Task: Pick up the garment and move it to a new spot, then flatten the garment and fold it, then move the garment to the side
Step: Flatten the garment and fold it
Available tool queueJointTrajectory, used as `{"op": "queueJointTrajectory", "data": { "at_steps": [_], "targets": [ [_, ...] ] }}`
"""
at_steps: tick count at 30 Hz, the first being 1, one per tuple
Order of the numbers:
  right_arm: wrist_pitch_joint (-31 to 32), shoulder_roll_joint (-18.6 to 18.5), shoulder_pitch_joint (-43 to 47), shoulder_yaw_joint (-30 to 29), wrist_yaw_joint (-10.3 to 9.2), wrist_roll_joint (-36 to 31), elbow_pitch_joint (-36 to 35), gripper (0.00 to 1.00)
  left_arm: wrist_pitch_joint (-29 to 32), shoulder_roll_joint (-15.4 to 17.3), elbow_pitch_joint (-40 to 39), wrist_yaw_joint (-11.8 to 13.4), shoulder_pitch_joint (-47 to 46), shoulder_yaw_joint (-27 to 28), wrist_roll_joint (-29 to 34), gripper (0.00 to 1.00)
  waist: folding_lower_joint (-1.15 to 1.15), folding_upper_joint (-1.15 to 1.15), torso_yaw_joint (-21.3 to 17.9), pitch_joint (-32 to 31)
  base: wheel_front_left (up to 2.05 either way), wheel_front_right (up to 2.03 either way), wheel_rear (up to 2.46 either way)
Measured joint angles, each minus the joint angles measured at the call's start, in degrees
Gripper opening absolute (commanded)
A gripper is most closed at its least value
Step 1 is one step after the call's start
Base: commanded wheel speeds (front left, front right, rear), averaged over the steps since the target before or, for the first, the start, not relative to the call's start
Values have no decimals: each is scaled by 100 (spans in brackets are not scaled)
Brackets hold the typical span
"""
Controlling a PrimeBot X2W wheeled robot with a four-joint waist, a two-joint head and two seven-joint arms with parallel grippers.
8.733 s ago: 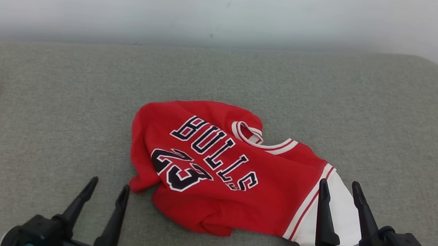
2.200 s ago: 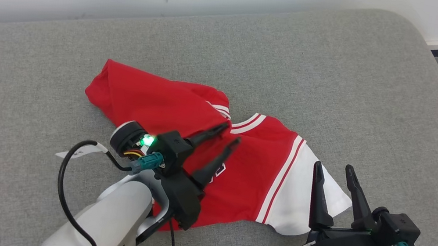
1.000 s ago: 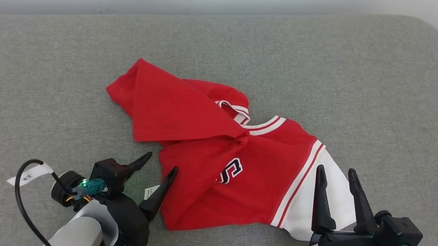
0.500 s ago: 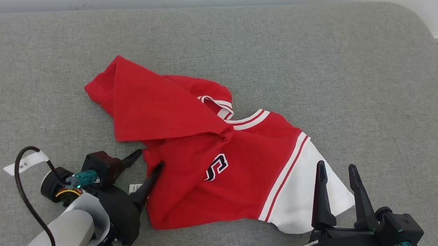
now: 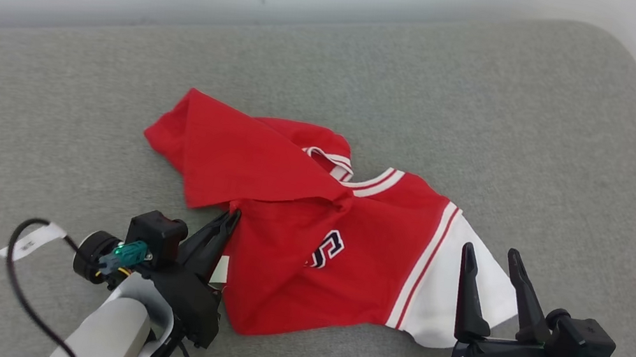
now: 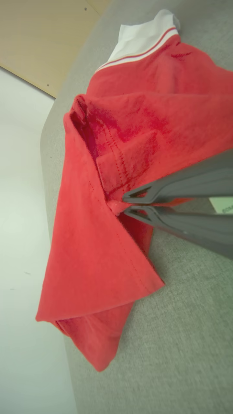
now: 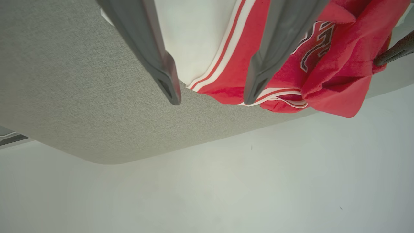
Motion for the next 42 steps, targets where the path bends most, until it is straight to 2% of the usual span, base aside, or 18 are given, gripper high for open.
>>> {"op": "queueJointTrajectory", "data": {
  "at_steps": [5, 18, 23, 27, 33, 37, 39, 40, 41, 42],
  "targets": [
    [0, 2, 134, 2, 0, 10, 62, 100, 0, -11, -945, 210, 624, 414, 94, 0, -1, 0, 254, -217, 0, 0, 0],
    [0, -12, 388, -53, 0, 47, 177, 100, 0, 138, -2483, 649, 2208, 980, 238, 0, -1, 0, 1035, -686, 0, 0, 0],
    [0, -15, 413, -26, 0, 55, 186, 100, 0, 203, -2809, 802, 2620, 1207, 221, 0, -1, 0, 1261, -783, 0, 0, 0],
    [0, -25, 408, 13, 0, 60, 205, 100, 0, 215, -2934, 889, 2869, 1384, 166, 4, -2, -1, 1395, -792, 0, 0, 0],
    [0, -40, 357, 58, 0, 70, 254, 100, 0, 189, -2816, 888, 3053, 1628, 126, 6, -1, -1, 1420, -721, 0, 0, 0],
    [0, -87, 341, 62, 0, 102, 276, 100, 0, 125, -2715, 832, 3078, 1741, 127, 2, 0, -1, 1371, -706, 0, 0, 0],
    [0, -99, 335, 63, 0, 103, 286, 100, 0, 83, -2663, 798, 3099, 1819, 129, 8, 0, -1, 1342, -714, 0, 0, 0],
    [0, -101, 332, 68, 0, 103, 290, 100, 0, 70, -2639, 788, 3127, 1871, 127, 19, 0, -1, 1327, -720, 0, 0, 0],
    [0, -101, 331, 79, 0, 104, 296, 100, 0, 55, -2604, 788, 3163, 1935, 127, 36, -1, 0, 1312, -727, 0, 0, 0],
    [0, -101, 328, 92, 0, 107, 302, 100, 0, 44, -2565, 788, 3200, 1981, 129, 85, -1, 0, 1295, -738, 0, 0, 0]
  ]
}}
